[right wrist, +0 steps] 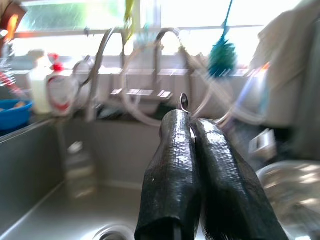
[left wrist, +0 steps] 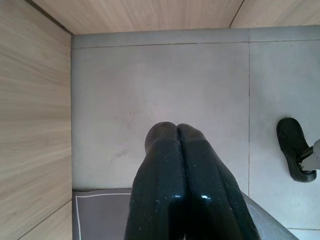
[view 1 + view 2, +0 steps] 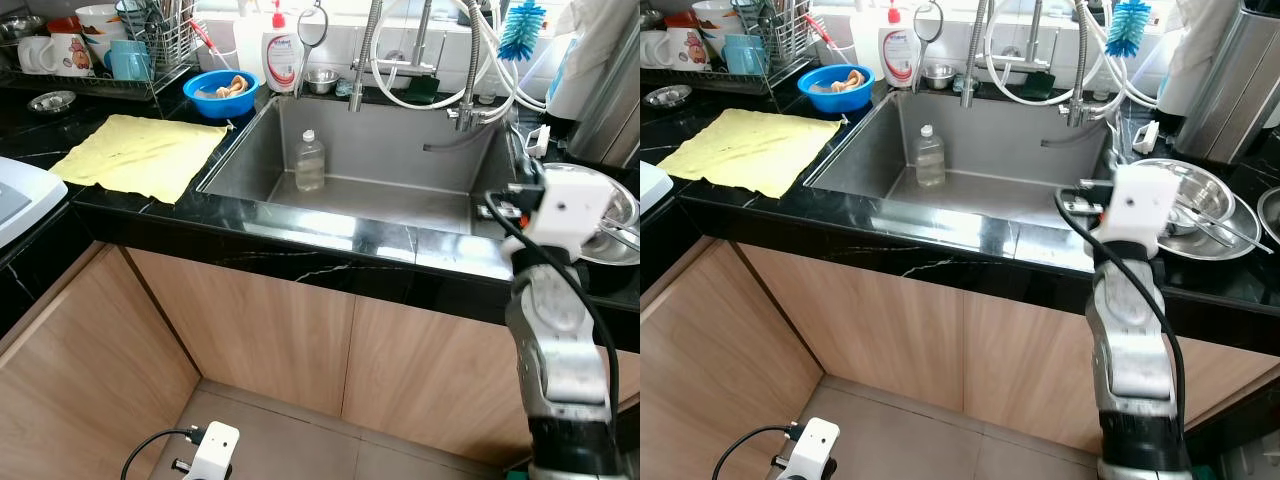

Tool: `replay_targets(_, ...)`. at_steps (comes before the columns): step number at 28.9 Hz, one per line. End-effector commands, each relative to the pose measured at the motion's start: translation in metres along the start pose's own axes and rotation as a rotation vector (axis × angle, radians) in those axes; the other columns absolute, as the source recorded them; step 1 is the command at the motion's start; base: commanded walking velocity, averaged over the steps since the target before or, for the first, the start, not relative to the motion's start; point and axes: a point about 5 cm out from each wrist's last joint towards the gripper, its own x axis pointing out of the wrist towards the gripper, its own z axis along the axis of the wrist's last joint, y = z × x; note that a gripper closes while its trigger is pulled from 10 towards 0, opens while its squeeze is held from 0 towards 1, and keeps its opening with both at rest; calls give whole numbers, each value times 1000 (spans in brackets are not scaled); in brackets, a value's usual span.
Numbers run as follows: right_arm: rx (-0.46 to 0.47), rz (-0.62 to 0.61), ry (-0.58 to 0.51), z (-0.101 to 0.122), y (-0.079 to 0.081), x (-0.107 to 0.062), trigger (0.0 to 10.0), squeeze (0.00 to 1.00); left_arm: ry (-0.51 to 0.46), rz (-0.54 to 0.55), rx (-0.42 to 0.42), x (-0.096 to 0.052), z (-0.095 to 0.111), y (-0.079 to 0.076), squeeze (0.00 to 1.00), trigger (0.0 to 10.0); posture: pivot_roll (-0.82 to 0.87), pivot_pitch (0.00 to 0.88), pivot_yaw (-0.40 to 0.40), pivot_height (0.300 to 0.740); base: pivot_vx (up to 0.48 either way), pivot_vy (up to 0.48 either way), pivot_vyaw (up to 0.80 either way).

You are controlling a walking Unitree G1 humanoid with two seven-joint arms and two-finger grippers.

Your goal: Kitchen organization

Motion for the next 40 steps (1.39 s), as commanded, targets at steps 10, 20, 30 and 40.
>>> replay_targets(10, -86, 232, 272, -30, 19, 44, 10000, 0, 3, 10, -17, -1, -2, 1, 0, 10000, -263, 0, 15, 731, 0, 0, 0)
replay_targets(20, -96, 142, 352, -47, 10, 54, 10000, 0, 6, 16, -20, -1, -3, 2, 0, 10000, -249, 0, 19, 731, 0, 0, 0)
replay_targets(30, -92, 120, 359, -57, 9, 52, 10000, 502, 9, 14, -13, -2, -5, 3, 0, 10000, -240, 0, 25, 731, 0, 0, 0)
replay_targets(40, -70, 88, 340, -63, 10, 47, 10000, 941, 13, 14, -1, -2, -6, 3, 0, 10000, -232, 0, 36, 731, 0, 0, 0)
